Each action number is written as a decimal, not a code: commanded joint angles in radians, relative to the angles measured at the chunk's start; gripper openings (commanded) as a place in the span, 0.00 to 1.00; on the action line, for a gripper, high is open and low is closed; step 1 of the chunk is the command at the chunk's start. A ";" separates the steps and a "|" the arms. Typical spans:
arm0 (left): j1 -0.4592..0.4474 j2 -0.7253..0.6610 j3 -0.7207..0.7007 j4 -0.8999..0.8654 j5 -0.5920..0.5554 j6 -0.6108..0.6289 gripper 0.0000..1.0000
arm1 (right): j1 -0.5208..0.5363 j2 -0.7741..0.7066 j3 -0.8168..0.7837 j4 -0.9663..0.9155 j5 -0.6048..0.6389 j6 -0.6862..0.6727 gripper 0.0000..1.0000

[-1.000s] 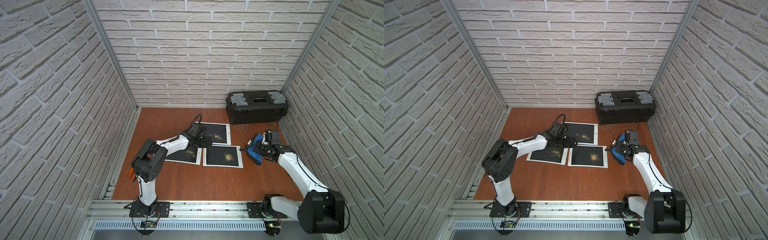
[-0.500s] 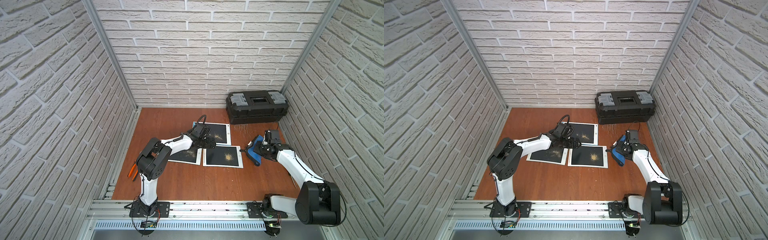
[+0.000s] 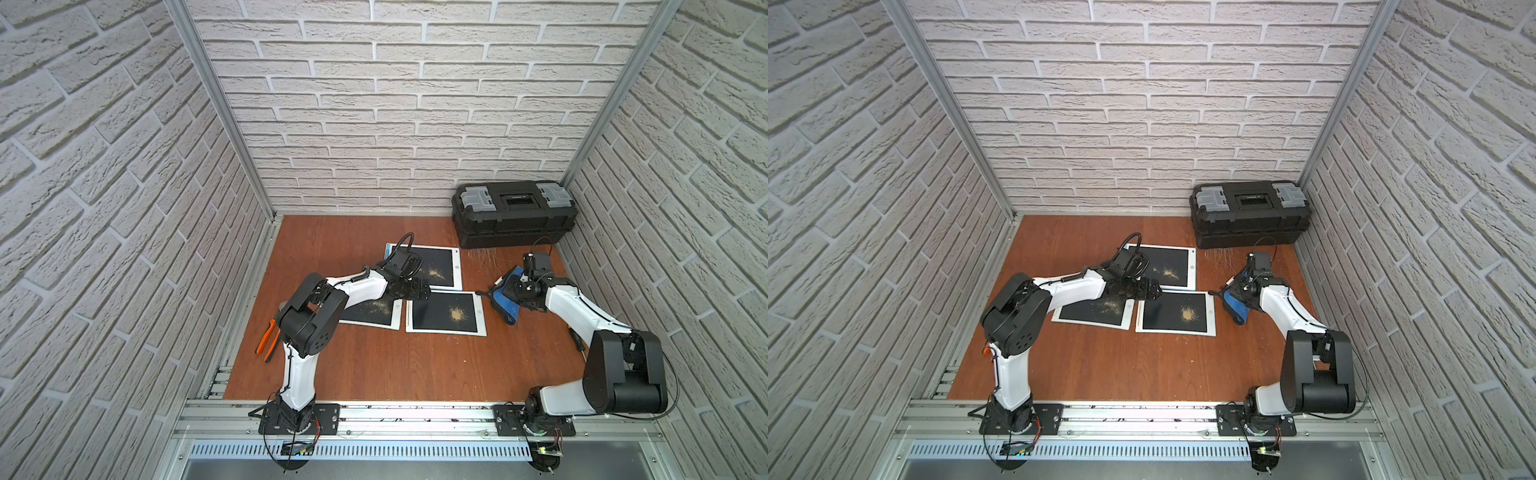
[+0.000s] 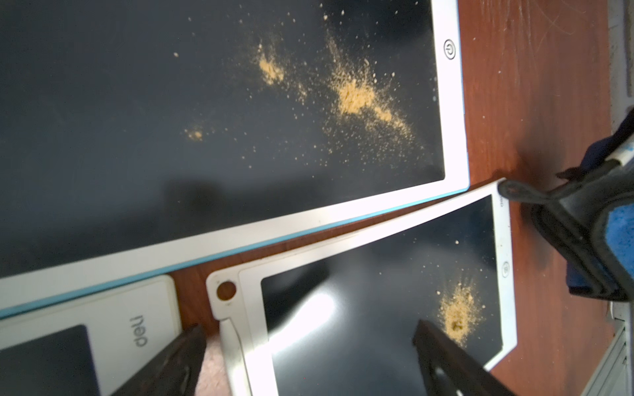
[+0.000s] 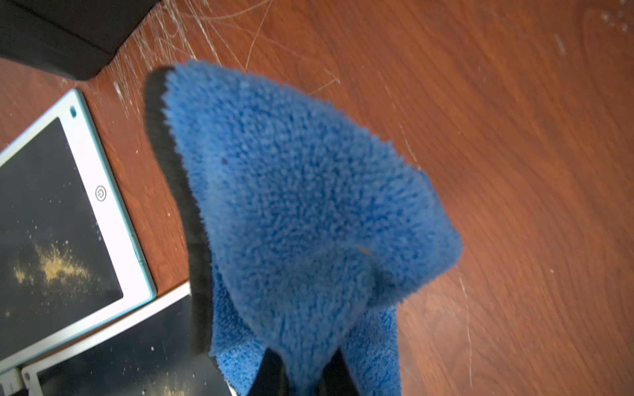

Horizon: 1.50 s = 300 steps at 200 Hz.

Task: Wipe the drawing tablet
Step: Move the drawing tablet to the center of the board.

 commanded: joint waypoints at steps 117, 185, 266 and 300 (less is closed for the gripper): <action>-0.005 0.014 0.011 -0.012 -0.018 0.006 0.97 | 0.214 0.321 0.212 -0.006 0.127 -0.044 0.03; -0.006 0.008 -0.019 0.010 -0.016 0.005 0.97 | 0.270 0.268 0.132 -0.020 0.176 -0.095 0.03; -0.013 -0.059 -0.147 0.054 -0.005 -0.020 0.97 | 0.325 0.245 0.037 0.024 0.140 -0.071 0.03; -0.033 -0.089 -0.200 0.069 -0.012 -0.031 0.97 | 0.347 0.241 0.027 0.028 0.143 -0.062 0.03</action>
